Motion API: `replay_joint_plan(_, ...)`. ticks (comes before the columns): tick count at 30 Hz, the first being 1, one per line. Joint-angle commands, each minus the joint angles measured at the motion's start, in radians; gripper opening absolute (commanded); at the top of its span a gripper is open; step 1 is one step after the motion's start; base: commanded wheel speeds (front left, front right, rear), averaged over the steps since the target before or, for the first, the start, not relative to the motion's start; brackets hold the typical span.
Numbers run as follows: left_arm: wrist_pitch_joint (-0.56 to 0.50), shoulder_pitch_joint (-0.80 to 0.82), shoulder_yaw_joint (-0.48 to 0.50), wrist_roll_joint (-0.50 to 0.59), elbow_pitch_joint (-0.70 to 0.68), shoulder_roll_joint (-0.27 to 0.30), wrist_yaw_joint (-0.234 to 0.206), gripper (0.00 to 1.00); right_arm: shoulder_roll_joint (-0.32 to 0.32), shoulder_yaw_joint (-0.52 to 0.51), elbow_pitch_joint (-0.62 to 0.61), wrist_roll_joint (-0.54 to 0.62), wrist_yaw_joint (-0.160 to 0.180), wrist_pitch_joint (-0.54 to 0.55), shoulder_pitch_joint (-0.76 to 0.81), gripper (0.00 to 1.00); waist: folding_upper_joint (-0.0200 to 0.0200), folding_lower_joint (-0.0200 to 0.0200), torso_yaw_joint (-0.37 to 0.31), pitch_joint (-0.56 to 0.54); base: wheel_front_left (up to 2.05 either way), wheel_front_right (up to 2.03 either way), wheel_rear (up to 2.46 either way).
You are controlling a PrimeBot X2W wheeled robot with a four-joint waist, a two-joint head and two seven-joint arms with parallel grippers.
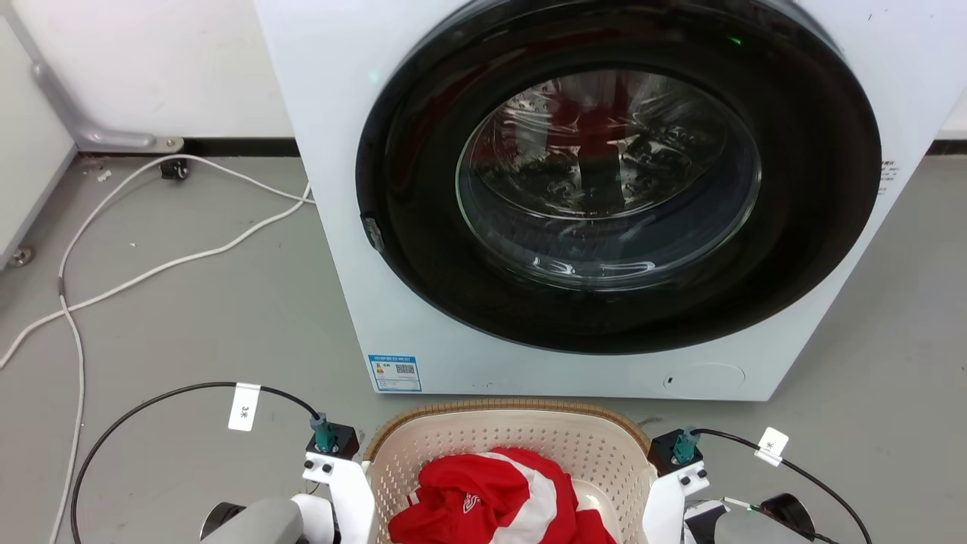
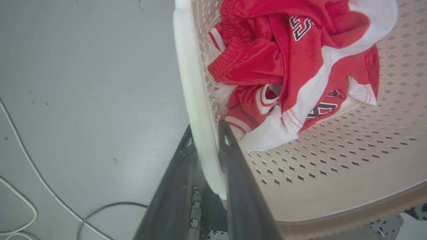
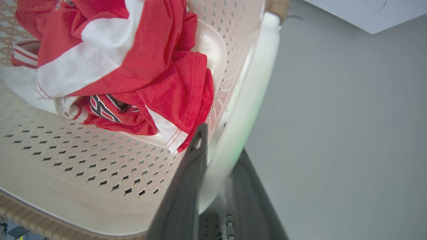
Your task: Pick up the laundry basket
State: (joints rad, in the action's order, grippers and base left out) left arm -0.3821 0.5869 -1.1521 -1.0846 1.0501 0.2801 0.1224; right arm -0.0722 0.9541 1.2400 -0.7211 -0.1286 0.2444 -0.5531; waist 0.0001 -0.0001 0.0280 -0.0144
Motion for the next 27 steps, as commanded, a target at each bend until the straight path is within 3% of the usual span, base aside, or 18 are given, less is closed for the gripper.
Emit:
replay_joint_plan(1, -0.006, 0.012, -0.011, -0.001, -0.021, -0.019, 0.014, 0.0, 0.014, 0.007, -0.021, -0.005, -0.004, -0.003, -0.015, 0.0, -0.0001, 0.0001, 0.002, -0.006, 0.0, 0.0, 0.0)
replay_joint_plan(15, -0.129, 0.02, -0.075, -0.114, -0.038, 0.0, 0.014, 0.0, -0.018, 0.107, -0.063, -0.109, -0.004, 0.115, -0.035, 0.0, -0.0001, 0.0001, 0.004, -0.044, 0.0, 0.0, 0.0)
replay_joint_plan(27, -0.164, 0.033, -0.103, -0.154, -0.042, 0.008, 0.014, 0.0, -0.039, 0.173, -0.061, -0.176, -0.004, 0.136, -0.05, 0.0, -0.0001, 0.0001, -0.001, -0.044, 0.0, 0.0, 0.0)
